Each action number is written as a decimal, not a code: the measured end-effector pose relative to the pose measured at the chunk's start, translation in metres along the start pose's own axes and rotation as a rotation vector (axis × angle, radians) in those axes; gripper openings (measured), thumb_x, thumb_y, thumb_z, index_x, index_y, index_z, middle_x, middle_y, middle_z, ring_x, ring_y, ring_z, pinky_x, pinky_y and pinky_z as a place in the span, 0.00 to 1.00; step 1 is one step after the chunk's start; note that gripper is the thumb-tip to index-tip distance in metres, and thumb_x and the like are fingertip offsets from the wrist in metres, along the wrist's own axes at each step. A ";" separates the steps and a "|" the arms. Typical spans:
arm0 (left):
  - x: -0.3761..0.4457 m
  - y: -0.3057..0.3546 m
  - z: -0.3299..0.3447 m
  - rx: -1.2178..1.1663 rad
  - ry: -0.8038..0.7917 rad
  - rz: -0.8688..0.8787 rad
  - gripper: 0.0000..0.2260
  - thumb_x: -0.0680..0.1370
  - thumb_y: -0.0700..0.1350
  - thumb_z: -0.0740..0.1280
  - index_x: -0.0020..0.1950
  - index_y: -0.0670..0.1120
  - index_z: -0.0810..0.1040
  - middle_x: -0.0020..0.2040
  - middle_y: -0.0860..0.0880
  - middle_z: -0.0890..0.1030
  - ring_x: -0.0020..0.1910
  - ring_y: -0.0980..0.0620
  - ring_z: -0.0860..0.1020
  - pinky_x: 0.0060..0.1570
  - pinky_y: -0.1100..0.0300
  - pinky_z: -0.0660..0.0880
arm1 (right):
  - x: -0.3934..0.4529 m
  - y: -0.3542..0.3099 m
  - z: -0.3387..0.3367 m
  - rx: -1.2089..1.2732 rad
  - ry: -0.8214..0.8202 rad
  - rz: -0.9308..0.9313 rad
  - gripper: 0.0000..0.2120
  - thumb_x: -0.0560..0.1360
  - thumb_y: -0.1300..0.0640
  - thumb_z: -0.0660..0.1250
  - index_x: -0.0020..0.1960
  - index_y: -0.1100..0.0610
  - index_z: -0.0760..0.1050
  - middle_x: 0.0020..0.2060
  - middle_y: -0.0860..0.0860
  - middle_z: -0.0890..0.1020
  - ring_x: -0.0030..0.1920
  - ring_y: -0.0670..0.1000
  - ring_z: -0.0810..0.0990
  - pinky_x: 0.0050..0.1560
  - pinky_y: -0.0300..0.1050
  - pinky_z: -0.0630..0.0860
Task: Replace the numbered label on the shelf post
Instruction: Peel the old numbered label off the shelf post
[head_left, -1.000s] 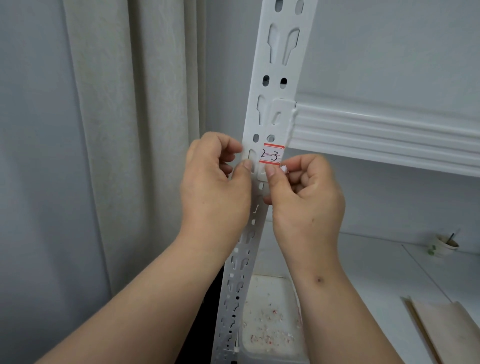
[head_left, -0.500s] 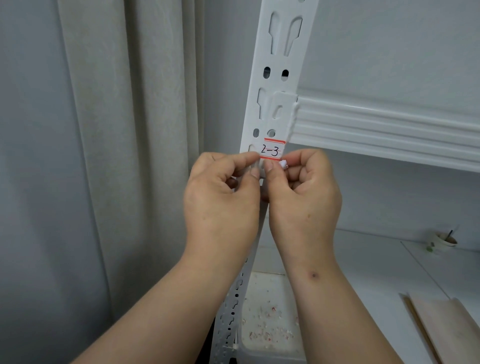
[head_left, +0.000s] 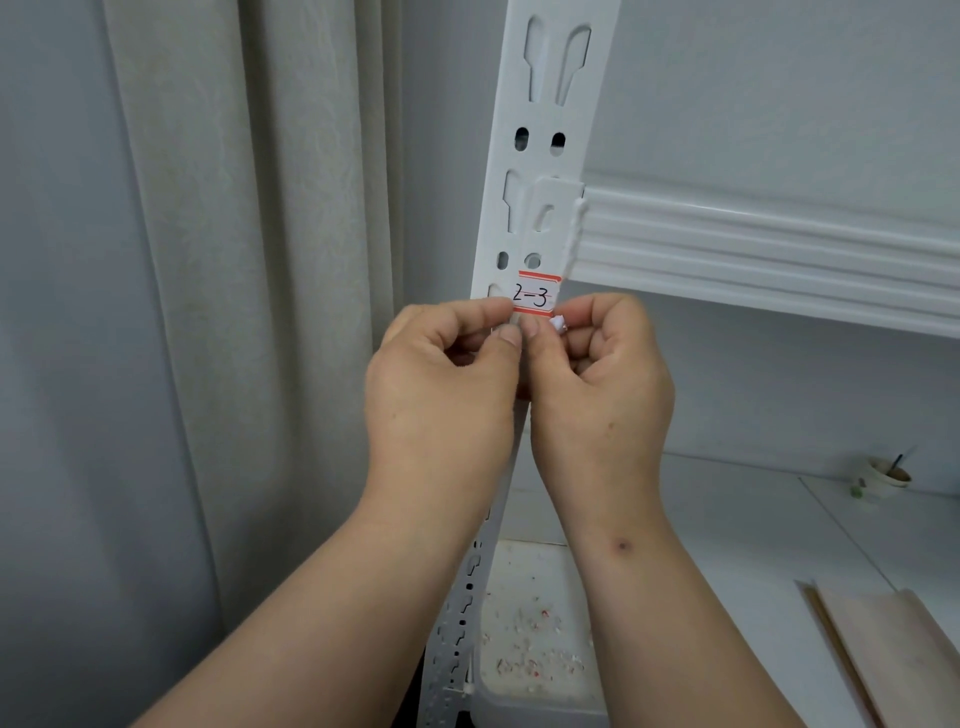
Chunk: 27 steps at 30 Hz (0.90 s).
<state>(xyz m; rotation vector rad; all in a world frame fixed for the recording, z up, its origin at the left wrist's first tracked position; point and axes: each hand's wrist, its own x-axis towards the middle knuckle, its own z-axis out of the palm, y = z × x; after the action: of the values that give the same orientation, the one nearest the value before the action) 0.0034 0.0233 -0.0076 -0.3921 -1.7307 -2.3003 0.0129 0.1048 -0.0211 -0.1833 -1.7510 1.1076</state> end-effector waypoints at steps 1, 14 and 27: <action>0.001 0.001 0.001 -0.046 -0.003 -0.042 0.06 0.74 0.37 0.72 0.43 0.49 0.82 0.44 0.49 0.85 0.34 0.63 0.81 0.32 0.74 0.74 | 0.000 0.000 0.000 -0.001 0.002 0.003 0.08 0.74 0.54 0.70 0.41 0.47 0.71 0.32 0.49 0.81 0.35 0.51 0.82 0.40 0.53 0.79; 0.010 -0.008 0.015 0.212 0.126 0.084 0.04 0.76 0.44 0.70 0.41 0.50 0.80 0.47 0.48 0.81 0.38 0.58 0.80 0.37 0.67 0.76 | 0.000 0.001 -0.001 0.003 -0.013 0.016 0.07 0.75 0.55 0.69 0.42 0.47 0.71 0.32 0.48 0.81 0.34 0.48 0.80 0.41 0.52 0.78; 0.008 -0.004 0.018 0.481 0.090 0.230 0.08 0.79 0.44 0.64 0.40 0.53 0.73 0.45 0.58 0.69 0.45 0.59 0.74 0.56 0.50 0.74 | -0.003 0.006 -0.004 0.044 -0.031 0.050 0.07 0.75 0.55 0.70 0.42 0.48 0.73 0.34 0.48 0.82 0.36 0.49 0.81 0.42 0.52 0.79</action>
<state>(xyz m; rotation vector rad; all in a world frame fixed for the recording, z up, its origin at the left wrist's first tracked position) -0.0037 0.0414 -0.0035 -0.3616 -1.9936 -1.6512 0.0155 0.1088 -0.0275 -0.1849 -1.7567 1.1898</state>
